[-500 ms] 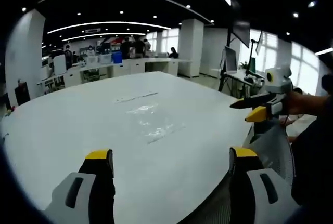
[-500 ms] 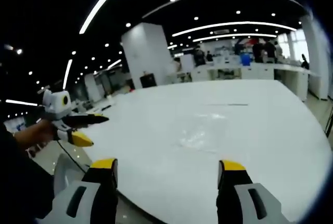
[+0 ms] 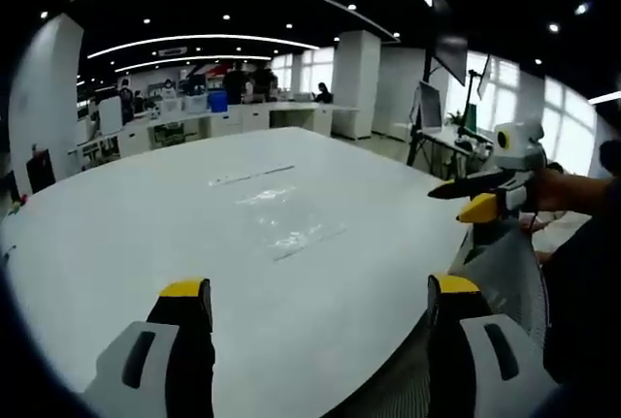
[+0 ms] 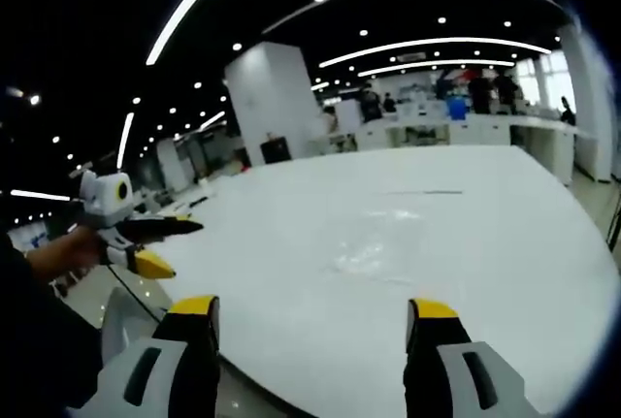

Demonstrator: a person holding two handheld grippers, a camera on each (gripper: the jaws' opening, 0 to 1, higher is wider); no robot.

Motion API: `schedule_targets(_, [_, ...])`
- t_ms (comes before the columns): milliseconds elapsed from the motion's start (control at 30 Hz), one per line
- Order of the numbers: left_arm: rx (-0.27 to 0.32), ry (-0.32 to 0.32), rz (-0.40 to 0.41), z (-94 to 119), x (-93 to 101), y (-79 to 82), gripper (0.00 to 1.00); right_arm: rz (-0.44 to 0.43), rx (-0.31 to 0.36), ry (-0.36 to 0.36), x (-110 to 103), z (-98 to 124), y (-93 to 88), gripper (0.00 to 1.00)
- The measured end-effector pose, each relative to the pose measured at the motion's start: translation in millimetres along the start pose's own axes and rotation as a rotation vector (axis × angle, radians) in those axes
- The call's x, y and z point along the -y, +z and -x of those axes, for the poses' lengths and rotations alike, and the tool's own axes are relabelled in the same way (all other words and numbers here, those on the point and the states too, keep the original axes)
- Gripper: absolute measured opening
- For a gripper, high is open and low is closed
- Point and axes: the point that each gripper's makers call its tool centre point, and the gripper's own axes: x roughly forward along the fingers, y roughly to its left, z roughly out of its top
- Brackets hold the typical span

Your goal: Open the resealable bag by pulling the two sides of the seal apart until the entire bag opening is separated and visibly accessible.

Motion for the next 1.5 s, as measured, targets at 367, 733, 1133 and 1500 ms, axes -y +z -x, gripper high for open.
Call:
schedule_targets(367, [-0.003, 0.01, 0.001, 0.1, -1.3, -1.8, 0.89, -0.005, -0.008, 0.0, 0.9, 0.4, -2.4, 0.77])
schedule_targets(733, [-0.006, 0.0, 0.003, -1.6, -0.7, -2.6, 0.89, -0.01, -0.01, 0.003, 0.9, -1.3, -1.5, 0.77])
schedule_targets(1133, [-0.01, -0.004, 0.001, -2.9, -1.5, -4.0, 0.89, 0.02, -0.039, -0.008, 2.0, -3.6, -6.8, 0.77])
schedule_targets(1500, [-0.028, -0.002, 0.007, -3.8, -3.6, -10.5, 0.89, 0.049, -0.071, -0.015, 2.1, -6.6, -13.5, 0.75])
